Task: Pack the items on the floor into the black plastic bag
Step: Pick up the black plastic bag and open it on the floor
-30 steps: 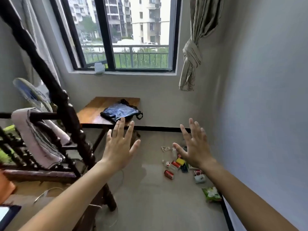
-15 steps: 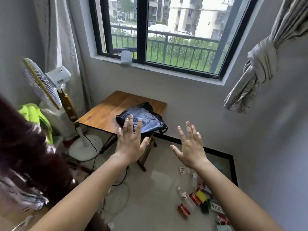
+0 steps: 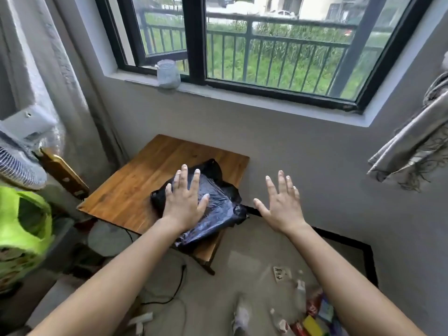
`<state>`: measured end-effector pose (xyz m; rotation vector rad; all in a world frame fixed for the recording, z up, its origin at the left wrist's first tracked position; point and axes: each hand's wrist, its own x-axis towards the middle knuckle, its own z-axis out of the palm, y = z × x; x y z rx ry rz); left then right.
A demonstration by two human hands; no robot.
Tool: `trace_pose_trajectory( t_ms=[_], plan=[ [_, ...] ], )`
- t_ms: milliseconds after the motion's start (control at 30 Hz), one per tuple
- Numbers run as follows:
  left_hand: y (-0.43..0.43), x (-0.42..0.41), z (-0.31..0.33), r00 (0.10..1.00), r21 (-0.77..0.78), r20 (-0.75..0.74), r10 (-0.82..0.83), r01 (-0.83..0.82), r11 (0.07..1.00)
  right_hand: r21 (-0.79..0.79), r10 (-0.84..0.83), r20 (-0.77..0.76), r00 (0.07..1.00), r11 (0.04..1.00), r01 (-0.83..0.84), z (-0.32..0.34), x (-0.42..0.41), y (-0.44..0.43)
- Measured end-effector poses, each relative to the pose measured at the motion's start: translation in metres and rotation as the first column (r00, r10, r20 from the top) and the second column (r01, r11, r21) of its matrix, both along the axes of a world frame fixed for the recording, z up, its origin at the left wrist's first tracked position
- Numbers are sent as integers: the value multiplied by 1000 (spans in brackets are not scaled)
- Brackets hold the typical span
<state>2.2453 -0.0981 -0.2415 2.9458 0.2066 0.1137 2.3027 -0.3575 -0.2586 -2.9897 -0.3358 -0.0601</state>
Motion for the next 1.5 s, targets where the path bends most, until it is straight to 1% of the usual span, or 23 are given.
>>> trace_pose_trajectory(
  t_ms=[67, 133, 233, 300, 433, 533, 633, 733, 800, 867, 933, 967, 1000, 1067, 1133, 1233, 1367, 1433, 1500],
  plan=[
    [2, 36, -17, 998, -19, -52, 33, -34, 999, -4, 21, -62, 998, 1000, -21, -19, 49, 2],
    [5, 71, -29, 992, -9, -113, 48, -50, 999, -15, 52, -132, 990, 998, -54, -32, 96, 7],
    [13, 119, -44, 983, -4, -168, 75, -77, 997, -20, 73, -221, 973, 997, -79, -50, 160, 16],
    [17, 143, -57, 973, -29, -209, 98, -106, 994, 6, 78, -316, 945, 997, -80, -68, 190, 27],
    [28, 185, -100, 946, -74, -300, 125, -154, 985, 97, 108, -505, 857, 993, -67, -113, 235, 46],
    [38, 222, -141, 915, -89, -377, 143, -190, 978, 139, 83, -587, 805, 990, -1, -157, 260, 56],
    [40, 258, -186, 899, -166, -394, 191, -274, 947, 176, 24, -653, 757, 977, 120, -206, 276, 68],
    [37, 279, -235, 884, -261, -396, 248, -367, 893, 177, -74, -623, 779, 956, 232, -249, 278, 81],
    [35, 284, -268, 849, -301, -448, 280, -438, 847, 188, -105, -631, 769, 940, 283, -274, 277, 90],
    [32, 282, -293, 799, -273, -511, 319, -502, 821, 195, -101, -689, 718, 928, 318, -296, 273, 99],
    [31, 277, -305, 798, -151, -499, 338, -464, 873, 203, -99, -724, 683, 915, 348, -311, 265, 103],
    [32, 275, -307, 815, -116, -483, 319, -421, 900, 225, -96, -715, 693, 906, 358, -314, 260, 105],
    [35, 274, -306, 834, -125, -469, 291, -389, 913, 258, -93, -693, 715, 894, 365, -315, 255, 104],
    [41, 275, -301, 850, -216, -463, 251, -383, 898, 310, -98, -668, 738, 865, 395, -306, 250, 101],
    [46, 280, -283, 840, -326, -486, 241, -430, 842, 346, -118, -660, 742, 829, 439, -286, 250, 93],
    [38, 294, -240, 841, -518, -490, 228, -492, 700, 386, -159, -626, 764, 788, 480, -248, 260, 74],
    [10, 318, -171, 904, -654, -365, 221, -418, 631, 464, -288, -535, 794, 685, 561, -188, 274, 38],
    [-10, 327, -145, 938, -728, -302, 172, -343, 593, 503, -382, -457, 803, 634, 587, -162, 272, 14],
    [-34, 329, -128, 960, -798, -261, 101, -274, 537, 520, -494, -381, 781, 584, 623, -140, 256, -13]
  ],
)
